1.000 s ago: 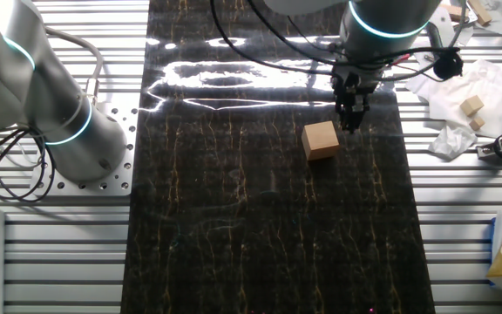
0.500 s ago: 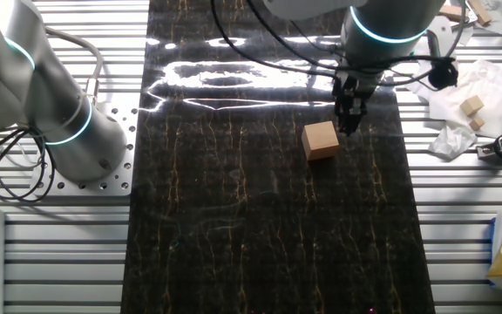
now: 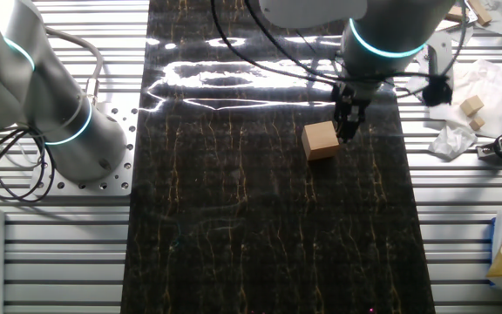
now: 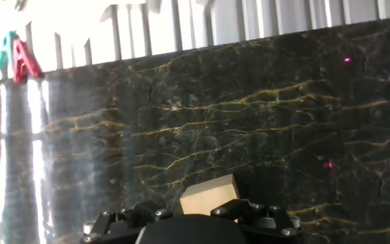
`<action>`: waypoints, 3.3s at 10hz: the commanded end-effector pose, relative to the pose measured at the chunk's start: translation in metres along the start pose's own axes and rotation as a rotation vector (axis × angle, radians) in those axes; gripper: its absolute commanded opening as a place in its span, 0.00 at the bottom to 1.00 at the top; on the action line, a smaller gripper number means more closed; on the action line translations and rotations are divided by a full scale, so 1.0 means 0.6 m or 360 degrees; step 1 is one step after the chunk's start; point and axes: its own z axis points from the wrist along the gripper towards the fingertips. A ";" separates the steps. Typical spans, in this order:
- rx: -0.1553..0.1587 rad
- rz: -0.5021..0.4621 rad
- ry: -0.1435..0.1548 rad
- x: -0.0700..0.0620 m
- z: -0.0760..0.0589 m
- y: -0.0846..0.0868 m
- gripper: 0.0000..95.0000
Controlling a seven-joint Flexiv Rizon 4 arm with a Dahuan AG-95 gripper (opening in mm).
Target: Approach and touch the side of the small block
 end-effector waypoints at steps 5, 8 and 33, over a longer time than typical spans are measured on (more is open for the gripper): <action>-0.0082 0.0229 0.0007 -0.003 0.017 -0.008 0.80; -0.0099 0.0228 0.0019 -0.004 0.024 -0.010 0.80; 0.0199 -0.0415 -0.0027 -0.072 0.048 -0.039 0.80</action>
